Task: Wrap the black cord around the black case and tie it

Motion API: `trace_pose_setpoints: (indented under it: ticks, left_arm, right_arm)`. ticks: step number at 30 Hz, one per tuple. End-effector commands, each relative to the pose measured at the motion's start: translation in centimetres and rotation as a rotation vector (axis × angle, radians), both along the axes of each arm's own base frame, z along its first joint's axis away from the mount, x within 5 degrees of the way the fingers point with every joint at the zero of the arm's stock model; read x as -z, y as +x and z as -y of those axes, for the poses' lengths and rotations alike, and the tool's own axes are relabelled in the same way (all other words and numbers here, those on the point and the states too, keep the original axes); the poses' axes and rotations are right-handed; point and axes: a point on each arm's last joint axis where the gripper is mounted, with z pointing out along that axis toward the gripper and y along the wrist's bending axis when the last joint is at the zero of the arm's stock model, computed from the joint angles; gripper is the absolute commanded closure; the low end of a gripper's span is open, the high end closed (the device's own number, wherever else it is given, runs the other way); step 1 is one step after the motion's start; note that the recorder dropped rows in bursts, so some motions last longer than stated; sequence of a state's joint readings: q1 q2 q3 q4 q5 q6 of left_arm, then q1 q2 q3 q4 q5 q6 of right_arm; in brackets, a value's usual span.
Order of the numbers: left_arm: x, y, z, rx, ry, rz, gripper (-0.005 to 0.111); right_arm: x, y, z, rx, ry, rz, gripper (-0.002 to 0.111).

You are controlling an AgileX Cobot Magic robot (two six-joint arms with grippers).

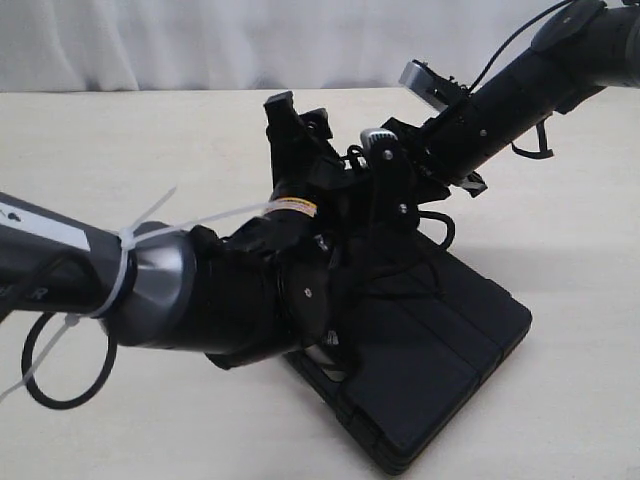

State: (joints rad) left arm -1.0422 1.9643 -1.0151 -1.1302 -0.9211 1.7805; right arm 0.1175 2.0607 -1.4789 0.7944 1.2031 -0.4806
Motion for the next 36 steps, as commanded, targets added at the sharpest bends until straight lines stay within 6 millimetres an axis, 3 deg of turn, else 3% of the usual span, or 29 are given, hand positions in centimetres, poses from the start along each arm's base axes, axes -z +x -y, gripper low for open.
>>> trace_pose_setpoints:
  ticks: [1,8,12,17,22,27,29,33,36]
  left_arm:
    - [-1.6,-3.0,1.3,-0.003,-0.043,0.066,0.041]
    - [-1.7,-8.8,3.7,0.262,-0.054,-0.105,0.058]
    - [-1.9,-10.1,3.6,0.306,-0.055,-0.133,0.058]
    - [-0.2,-11.2,4.2,0.514,0.07,-0.317,0.058]
    - [0.4,-10.2,4.2,0.536,0.142,-0.236,0.058]
    - [2.1,-8.0,4.0,0.592,0.28,-0.149,0.058]
    - [2.7,-8.1,4.4,0.64,0.312,-0.115,0.058]
    - [2.3,-7.1,4.5,0.556,0.25,0.022,0.058]
    - [2.4,-6.6,4.2,0.549,0.254,0.005,0.059]
  right_arm:
    - [-0.6,0.0,0.0,-0.005,0.008,0.023,0.104]
    - [-0.6,0.0,-0.1,-0.004,0.009,0.023,0.104]
    - [-0.6,0.0,-0.1,-0.004,0.009,0.023,0.104]
    - [-0.6,0.0,-0.1,-0.004,0.009,0.023,0.104]
    - [-0.6,0.0,-0.1,-0.004,0.009,0.023,0.104]
    - [-0.6,0.0,-0.1,-0.004,0.009,0.023,0.104]
    - [-0.6,0.0,-0.1,-0.004,0.009,0.023,0.104]
    - [-0.6,0.0,-0.1,-0.004,0.009,0.023,0.104]
    - [-0.6,0.0,-0.1,-0.004,0.009,0.023,0.104]
